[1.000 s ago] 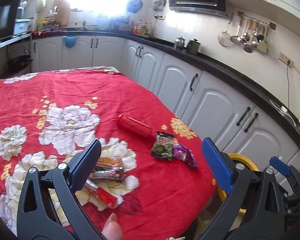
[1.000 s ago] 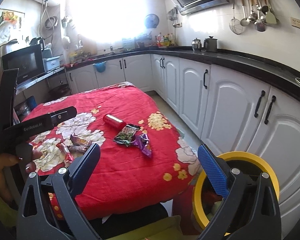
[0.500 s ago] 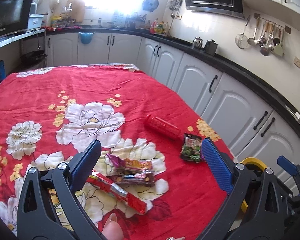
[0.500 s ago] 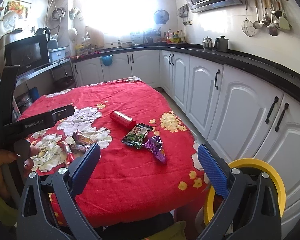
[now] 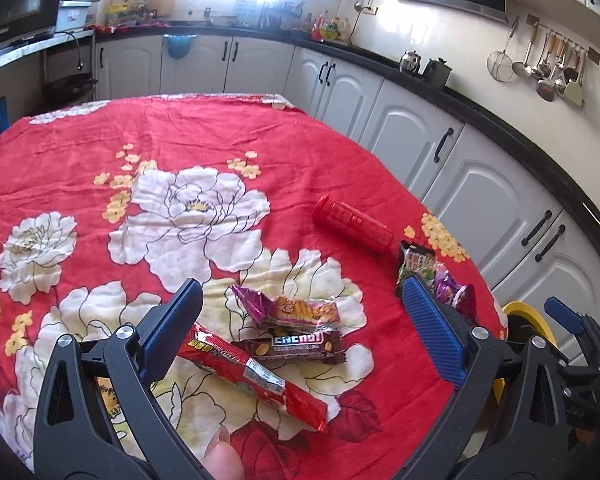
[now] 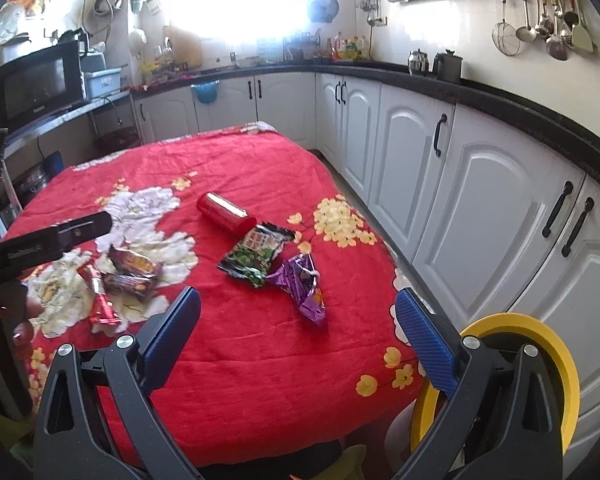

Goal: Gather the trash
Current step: 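Grasp the purple snack wrapper with the right tool while the left tool grasps a candy wrapper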

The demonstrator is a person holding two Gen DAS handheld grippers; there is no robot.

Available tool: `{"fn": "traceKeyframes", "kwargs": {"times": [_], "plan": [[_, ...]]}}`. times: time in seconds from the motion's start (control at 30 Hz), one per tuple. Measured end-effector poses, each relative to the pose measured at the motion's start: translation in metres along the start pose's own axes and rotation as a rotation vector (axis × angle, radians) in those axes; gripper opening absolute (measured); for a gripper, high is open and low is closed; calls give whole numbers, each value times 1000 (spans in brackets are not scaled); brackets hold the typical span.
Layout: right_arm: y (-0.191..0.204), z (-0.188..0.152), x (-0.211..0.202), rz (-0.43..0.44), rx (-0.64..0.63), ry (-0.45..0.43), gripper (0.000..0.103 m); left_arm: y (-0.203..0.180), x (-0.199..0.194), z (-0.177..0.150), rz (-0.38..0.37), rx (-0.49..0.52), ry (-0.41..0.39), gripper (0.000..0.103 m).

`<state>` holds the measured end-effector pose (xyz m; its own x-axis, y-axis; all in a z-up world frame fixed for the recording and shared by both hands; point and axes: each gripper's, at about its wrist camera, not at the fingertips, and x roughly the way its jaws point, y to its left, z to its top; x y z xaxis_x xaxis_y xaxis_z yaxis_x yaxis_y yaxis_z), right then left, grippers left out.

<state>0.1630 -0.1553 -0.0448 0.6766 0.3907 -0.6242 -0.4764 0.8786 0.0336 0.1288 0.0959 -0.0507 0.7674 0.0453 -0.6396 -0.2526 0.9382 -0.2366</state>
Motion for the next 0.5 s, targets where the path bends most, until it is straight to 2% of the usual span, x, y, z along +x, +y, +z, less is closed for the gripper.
{"fn": "traceKeyframes", "kwargs": {"times": [0.13, 0.23, 0.33, 0.4, 0.5], "plan": [[-7, -2, 21, 0, 9, 39, 95, 4, 8, -2, -10, -3, 27, 92], [-11, -2, 39, 5, 18, 73, 95, 9, 14, -4, -38, -28, 54, 83], [-16, -4, 56, 14, 33, 112, 86, 12, 18, -4, -51, -41, 72, 73], [-19, -5, 65, 28, 47, 137, 77, 15, 21, -5, -56, -51, 83, 60], [-20, -6, 78, 38, 62, 164, 68, 18, 24, -5, -55, -60, 96, 52]]}}
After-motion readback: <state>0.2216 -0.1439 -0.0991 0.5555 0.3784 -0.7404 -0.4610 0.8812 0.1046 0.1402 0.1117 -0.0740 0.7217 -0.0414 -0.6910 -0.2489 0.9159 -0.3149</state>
